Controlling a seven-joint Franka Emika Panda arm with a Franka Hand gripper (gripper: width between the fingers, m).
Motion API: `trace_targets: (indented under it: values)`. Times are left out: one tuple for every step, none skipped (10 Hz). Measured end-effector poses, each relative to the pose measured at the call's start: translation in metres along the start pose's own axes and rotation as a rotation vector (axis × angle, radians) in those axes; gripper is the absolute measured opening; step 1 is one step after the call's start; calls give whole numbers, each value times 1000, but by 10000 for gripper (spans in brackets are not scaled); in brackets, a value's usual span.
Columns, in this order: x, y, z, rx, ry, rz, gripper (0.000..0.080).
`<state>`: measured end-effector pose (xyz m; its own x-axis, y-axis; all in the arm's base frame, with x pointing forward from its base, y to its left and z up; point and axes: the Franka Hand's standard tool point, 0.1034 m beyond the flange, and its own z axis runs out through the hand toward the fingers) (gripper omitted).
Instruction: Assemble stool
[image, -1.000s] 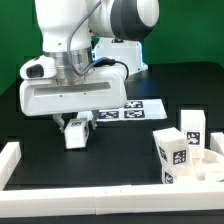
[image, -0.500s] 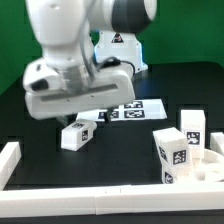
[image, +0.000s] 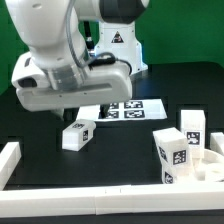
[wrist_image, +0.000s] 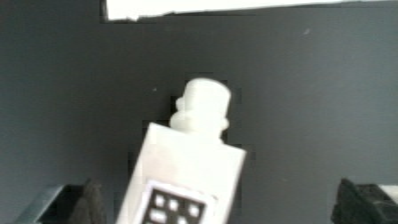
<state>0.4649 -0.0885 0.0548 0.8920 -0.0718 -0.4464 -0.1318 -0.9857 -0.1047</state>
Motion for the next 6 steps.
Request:
trace_targets:
  values:
    - [6,1,0,-8,23,-2,649]
    - [0,3,1,12,-14,19,649]
    - [5,13,-11,47,-65,76,649]
    - [12,21,-15,65,-127,140,649]
    - [22,27,-15,73,-140,160,649]
    - [22,30,-13,87,-196,180,649]
